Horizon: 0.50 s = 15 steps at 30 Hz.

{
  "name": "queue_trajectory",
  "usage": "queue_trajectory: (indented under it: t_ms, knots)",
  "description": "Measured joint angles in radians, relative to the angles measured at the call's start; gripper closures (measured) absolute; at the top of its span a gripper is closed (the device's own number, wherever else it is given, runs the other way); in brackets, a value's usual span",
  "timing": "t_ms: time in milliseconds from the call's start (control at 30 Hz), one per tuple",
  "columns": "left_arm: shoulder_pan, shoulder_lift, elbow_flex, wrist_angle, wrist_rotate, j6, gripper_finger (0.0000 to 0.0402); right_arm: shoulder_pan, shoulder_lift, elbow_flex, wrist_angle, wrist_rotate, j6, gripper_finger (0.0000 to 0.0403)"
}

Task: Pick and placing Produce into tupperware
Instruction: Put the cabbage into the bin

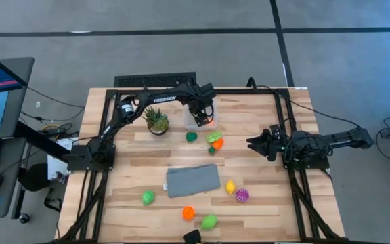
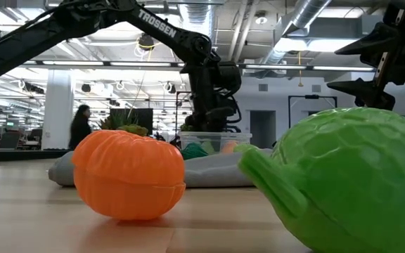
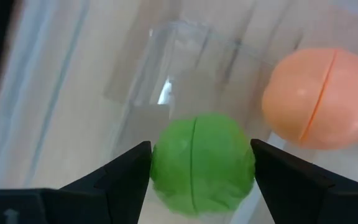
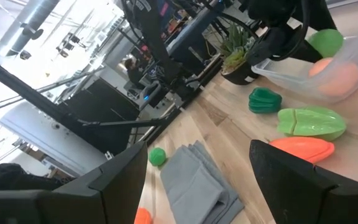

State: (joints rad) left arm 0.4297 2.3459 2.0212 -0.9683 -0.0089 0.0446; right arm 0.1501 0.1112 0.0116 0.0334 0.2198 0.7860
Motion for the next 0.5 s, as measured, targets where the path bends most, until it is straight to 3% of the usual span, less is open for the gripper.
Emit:
queue_trajectory:
  t_ms: [500]
  knots:
    - [-0.001,0.000,0.000,-0.001,0.002,0.001,0.0138,0.000,0.000,0.000,-0.001,-0.002,-0.008,0.0097]
